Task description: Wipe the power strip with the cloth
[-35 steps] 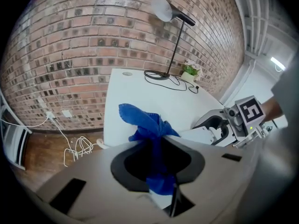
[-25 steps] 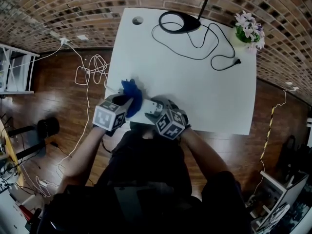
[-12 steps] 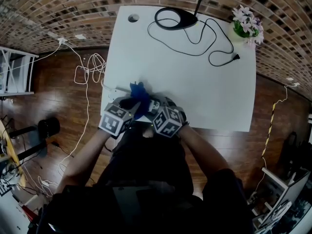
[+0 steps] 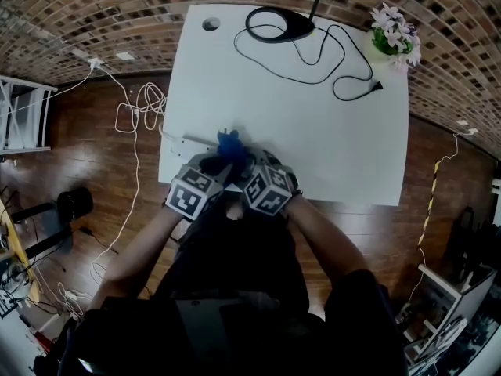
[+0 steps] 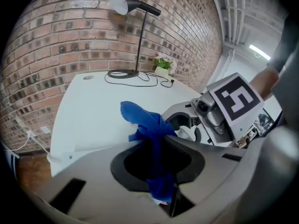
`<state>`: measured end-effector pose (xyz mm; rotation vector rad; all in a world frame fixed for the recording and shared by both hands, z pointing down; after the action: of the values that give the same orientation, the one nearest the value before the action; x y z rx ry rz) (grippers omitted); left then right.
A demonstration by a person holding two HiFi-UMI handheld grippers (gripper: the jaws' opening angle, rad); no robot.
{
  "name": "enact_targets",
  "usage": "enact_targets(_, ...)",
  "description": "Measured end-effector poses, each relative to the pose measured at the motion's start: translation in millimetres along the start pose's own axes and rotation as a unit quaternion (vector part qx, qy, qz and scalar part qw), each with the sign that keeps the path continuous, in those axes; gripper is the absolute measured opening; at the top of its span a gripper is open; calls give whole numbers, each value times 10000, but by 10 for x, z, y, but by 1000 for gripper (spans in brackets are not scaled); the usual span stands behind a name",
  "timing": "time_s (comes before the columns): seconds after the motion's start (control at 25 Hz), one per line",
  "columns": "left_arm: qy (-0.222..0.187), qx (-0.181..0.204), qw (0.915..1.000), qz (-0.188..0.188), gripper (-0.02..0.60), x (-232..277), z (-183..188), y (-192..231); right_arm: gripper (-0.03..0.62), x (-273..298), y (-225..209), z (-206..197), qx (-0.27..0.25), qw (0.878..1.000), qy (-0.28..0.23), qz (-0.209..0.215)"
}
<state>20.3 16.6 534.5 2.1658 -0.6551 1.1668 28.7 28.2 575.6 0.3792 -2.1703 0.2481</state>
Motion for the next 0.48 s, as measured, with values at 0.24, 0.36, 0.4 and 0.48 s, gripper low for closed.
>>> enact_targets(0.24, -222, -204, 9993, -207, 83, 18, 18, -65, 284, -9, 1, 7, -7, 10000, -2, -21)
enact_targets(0.36, -339, -311, 9985, -303, 83, 75, -13, -41, 284, -6, 1, 6, -25, 10000, -8, -23)
enact_targets(0.4, -368, -346, 9981, -351, 83, 81, -17, -41, 284, -4, 7, 8, -27, 10000, -13, -25)
enact_targets(0.48, -409, -375, 9976, -419, 83, 88, -11, -54, 284, -1, 15, 15, -35, 10000, -25, -27)
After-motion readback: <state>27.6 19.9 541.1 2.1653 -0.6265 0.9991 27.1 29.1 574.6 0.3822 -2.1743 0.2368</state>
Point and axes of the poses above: the fingertips, and each gripper's own axes: x forward along the fingers, y to its left, z out of its top, the point moved 2 cm from there along -x, backward along the fingers, and after that the axes turned 11 degrees about y, right-handed, at the moved point
